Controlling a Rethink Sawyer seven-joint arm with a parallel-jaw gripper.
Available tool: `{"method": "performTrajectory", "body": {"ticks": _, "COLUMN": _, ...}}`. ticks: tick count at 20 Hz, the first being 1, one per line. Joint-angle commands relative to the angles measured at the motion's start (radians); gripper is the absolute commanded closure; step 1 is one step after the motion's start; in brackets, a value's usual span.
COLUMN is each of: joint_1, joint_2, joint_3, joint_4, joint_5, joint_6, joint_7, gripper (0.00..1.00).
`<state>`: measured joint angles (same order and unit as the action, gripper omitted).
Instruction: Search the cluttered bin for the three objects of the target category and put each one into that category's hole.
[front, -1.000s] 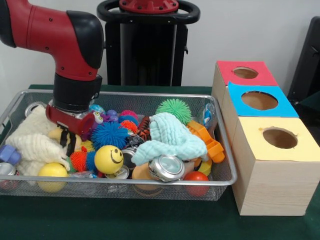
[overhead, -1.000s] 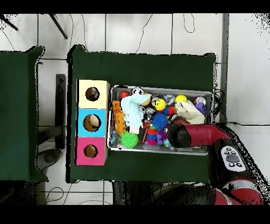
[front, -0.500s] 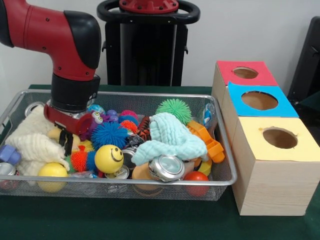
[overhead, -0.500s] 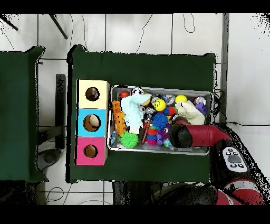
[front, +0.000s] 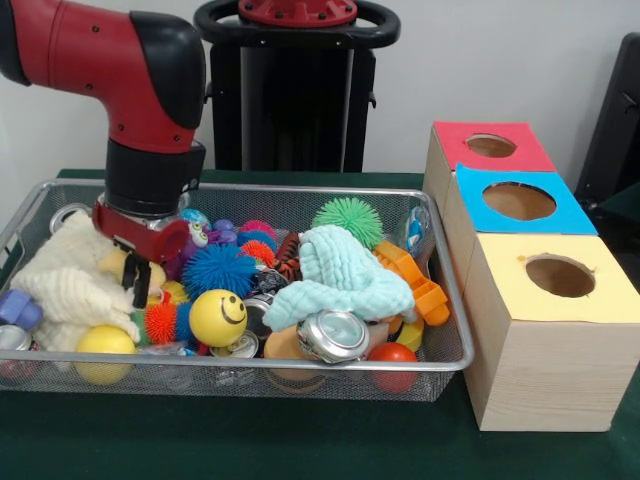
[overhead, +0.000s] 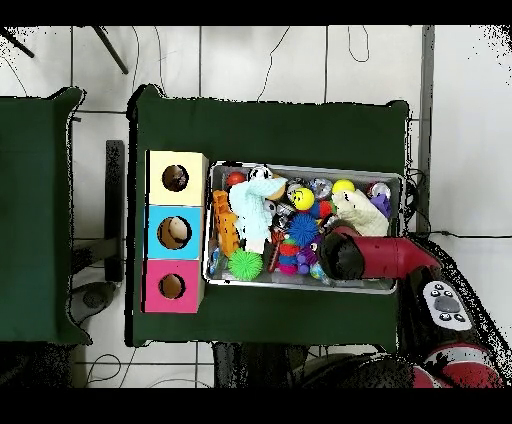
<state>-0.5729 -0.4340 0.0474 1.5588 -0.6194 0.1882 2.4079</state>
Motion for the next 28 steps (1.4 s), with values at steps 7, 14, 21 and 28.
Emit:
{"method": "performTrajectory", "body": {"ticks": 7, "joint_1": 0.083, "joint_2": -0.189, "joint_3": 0.102, "joint_4": 0.213, "joint_5": 0.19, "joint_6": 0.154, "joint_7": 0.066, "gripper": 1.0}}
{"method": "performTrajectory", "body": {"ticks": 14, "joint_1": 0.128, "joint_2": -0.283, "joint_3": 0.09, "joint_4": 0.251, "joint_5": 0.265, "joint_6": 0.233, "joint_7": 0.046, "gripper": 1.0}}
{"method": "performTrajectory", "body": {"ticks": 21, "joint_1": 0.191, "joint_2": -0.368, "joint_3": 0.065, "joint_4": 0.304, "joint_5": 0.323, "joint_6": 0.273, "joint_7": 0.065, "gripper": 1.0}}
{"method": "performTrajectory", "body": {"ticks": 28, "joint_1": 0.249, "joint_2": -0.442, "joint_3": 0.043, "joint_4": 0.344, "joint_5": 0.389, "joint_6": 0.322, "joint_7": 0.084, "gripper": 1.0}}
